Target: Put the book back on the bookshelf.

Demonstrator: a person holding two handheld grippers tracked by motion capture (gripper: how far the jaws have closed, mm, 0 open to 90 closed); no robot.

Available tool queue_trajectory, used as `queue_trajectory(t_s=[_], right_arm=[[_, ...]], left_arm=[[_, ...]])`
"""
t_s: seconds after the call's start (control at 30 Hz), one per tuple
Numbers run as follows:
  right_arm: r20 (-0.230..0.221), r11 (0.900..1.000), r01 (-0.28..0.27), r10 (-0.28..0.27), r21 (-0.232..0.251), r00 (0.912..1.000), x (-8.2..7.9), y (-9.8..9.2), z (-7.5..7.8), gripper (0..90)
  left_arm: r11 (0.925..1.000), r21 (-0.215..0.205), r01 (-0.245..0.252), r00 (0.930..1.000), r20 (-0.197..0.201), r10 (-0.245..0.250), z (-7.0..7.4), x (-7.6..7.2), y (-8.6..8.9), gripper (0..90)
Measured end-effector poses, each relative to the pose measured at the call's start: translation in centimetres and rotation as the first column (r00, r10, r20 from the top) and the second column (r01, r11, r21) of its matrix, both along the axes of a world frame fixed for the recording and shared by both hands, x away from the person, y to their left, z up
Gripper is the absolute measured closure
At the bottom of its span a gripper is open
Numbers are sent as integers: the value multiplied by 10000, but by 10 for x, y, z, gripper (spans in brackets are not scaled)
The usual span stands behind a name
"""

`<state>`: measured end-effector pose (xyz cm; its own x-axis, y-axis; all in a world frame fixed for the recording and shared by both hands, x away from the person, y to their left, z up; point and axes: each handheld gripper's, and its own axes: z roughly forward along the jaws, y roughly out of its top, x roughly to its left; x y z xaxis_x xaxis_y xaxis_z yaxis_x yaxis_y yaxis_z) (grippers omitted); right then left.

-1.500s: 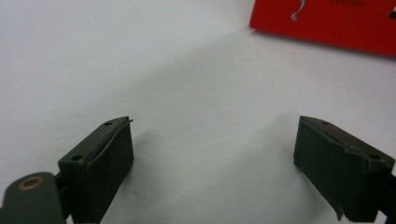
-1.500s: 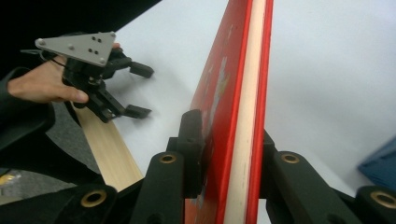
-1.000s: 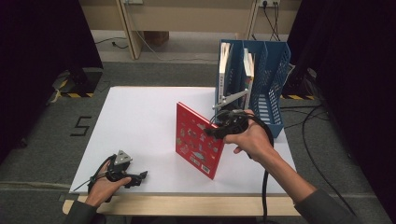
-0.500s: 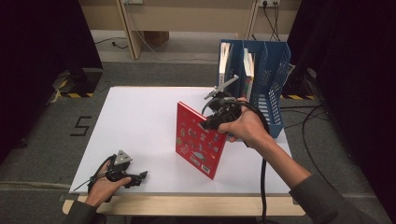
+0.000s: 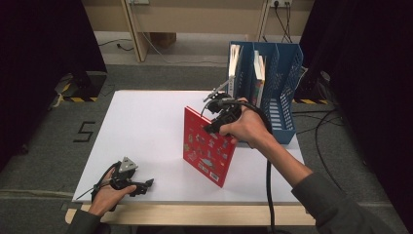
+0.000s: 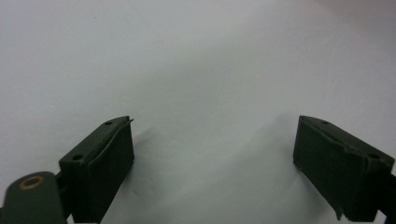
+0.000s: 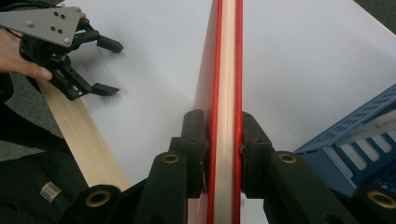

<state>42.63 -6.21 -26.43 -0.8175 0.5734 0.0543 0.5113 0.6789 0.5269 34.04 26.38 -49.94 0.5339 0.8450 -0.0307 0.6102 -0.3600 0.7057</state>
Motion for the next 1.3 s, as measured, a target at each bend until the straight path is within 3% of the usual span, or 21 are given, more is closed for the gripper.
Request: queue_trajectory(t_s=[0.87,1.3], right_arm=[[-458,9960,-156,116,-882,9989,17,23,-17,748],[-569,9955,-202,150,-921,9983,19,24,-16,759]], left_arm=[[10000,-19,19,10000,33,-19,0,0,0,118],[10000,-23,23,10000,36,-22,0,0,0,118]])
